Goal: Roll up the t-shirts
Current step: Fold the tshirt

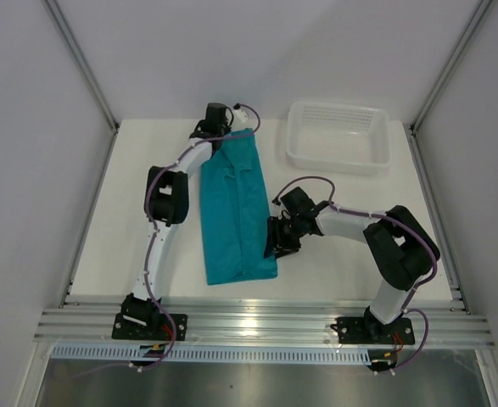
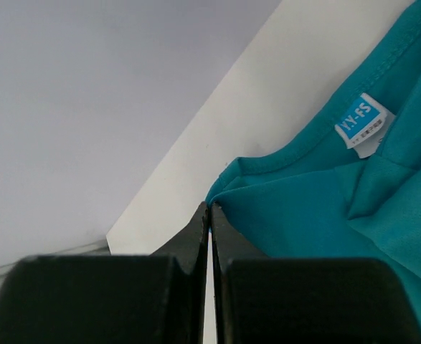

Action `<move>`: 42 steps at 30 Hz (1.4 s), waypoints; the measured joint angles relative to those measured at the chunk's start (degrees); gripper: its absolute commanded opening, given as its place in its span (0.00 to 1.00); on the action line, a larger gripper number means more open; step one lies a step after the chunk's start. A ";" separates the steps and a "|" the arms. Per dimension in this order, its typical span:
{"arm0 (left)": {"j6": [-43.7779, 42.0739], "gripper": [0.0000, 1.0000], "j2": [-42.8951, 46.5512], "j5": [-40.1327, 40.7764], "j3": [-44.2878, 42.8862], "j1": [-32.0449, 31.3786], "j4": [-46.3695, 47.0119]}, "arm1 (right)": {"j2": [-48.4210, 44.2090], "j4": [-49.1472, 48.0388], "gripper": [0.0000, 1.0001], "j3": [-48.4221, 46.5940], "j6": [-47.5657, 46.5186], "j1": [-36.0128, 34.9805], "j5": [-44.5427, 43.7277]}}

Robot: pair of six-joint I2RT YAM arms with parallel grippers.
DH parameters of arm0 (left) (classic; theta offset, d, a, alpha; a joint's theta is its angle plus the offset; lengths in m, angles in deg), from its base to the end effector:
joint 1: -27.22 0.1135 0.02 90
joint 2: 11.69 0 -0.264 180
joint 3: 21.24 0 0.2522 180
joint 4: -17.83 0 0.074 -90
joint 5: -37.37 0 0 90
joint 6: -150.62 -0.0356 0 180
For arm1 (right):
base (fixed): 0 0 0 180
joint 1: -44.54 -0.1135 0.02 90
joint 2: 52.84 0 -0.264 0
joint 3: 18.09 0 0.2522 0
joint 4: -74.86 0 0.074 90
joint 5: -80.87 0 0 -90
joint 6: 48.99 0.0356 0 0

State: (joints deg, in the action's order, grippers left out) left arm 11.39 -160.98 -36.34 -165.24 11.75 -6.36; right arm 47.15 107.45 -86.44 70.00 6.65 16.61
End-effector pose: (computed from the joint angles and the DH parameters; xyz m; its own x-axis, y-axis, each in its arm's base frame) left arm 0.5735 -0.1484 0.1718 -0.2941 0.8356 -0.4639 0.3727 0.5472 0.7494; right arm 0.2483 0.2128 0.1457 -0.9620 -0.1954 -0.1907 -0.2698 0.7884 0.5528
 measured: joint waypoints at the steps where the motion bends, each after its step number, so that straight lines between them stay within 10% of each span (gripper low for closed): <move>1: -0.57 0.01 -0.33 0.00 0.00 -0.57 0.76 | -0.15 -0.02 0.46 0.22 0.13 0.00 0.02; 9: -2.86 0.06 -1.75 0.63 0.00 -2.78 3.67 | -1.14 -1.27 0.46 2.12 1.44 -0.13 0.96; 14: -2.40 0.45 -1.79 4.13 0.15 -1.84 7.32 | -1.31 -1.29 0.46 2.29 1.51 -0.20 1.14; 22: -0.57 0.61 0.24 9.49 3.32 -0.02 9.75 | -1.46 -1.51 0.46 2.47 1.95 -0.20 1.07; 42: 17.84 0.66 53.20 -21.59 38.73 -1.44 -40.41 | -9.03 5.99 0.50 -1.33 2.05 3.93 -6.49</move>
State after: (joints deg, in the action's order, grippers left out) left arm 29.23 -107.78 -57.93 -126.51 10.31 -46.78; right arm 38.12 113.44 -87.78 72.06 10.58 10.12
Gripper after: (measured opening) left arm 0.647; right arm 0.487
